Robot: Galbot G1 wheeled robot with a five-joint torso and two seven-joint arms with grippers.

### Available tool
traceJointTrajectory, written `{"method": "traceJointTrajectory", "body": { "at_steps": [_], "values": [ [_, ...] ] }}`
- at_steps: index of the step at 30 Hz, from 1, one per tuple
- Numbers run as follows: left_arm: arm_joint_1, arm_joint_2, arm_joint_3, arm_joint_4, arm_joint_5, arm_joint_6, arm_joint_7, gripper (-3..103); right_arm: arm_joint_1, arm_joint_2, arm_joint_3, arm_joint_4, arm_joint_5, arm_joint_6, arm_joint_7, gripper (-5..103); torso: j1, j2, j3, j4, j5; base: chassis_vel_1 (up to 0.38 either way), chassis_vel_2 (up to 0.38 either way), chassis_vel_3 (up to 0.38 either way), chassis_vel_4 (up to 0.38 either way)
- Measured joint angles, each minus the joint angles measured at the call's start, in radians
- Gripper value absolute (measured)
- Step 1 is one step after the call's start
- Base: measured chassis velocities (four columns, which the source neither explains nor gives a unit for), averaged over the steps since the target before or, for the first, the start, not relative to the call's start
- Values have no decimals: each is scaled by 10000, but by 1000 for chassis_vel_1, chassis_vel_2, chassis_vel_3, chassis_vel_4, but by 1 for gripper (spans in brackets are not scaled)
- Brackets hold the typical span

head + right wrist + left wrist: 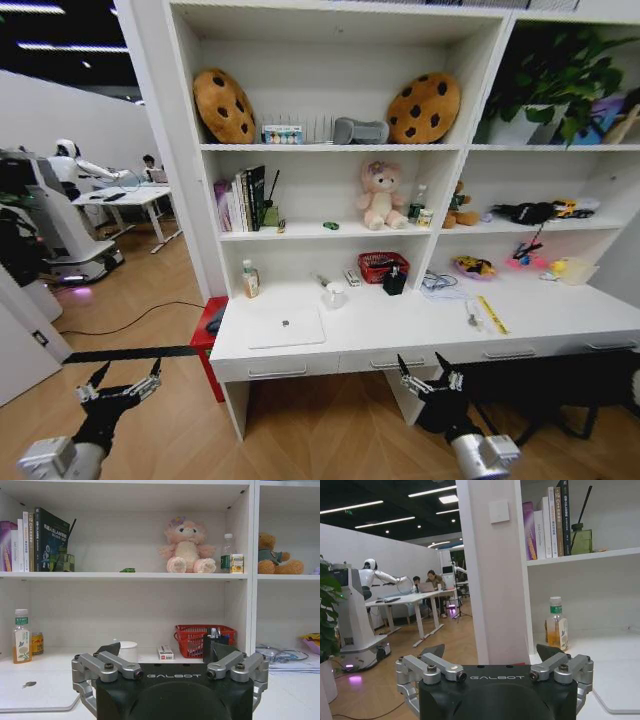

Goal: Organize the objects on the table.

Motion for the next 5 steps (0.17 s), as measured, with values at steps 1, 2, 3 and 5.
{"method": "traceJointTrajectory", "body": {
  "at_steps": [1, 2, 3, 5],
  "values": [
    [0, 0, 0, 0, 0, 0, 0, 100, 0, 0, 0, 0, 0, 0, 0, 100, 0, 0, 0, 0, 0, 0, 0, 0, 0],
    [0, 0, 0, 0, 0, 1, 0, 100, 0, 0, 0, 0, 0, 0, 0, 100, -2, 0, 0, 0, 0, 0, 0, 0, 0],
    [0, 0, 0, 0, 0, 0, 0, 100, -2, 0, 0, 0, 0, 0, 0, 100, -3, 1, -1, 1, -1, 0, 0, 0, 0],
    [0, 0, 0, 1, 0, 0, 0, 100, -2, 0, 0, 0, 0, 0, 0, 100, -4, 2, -2, 1, -1, 0, 0, 0, 0]
  ]
}}
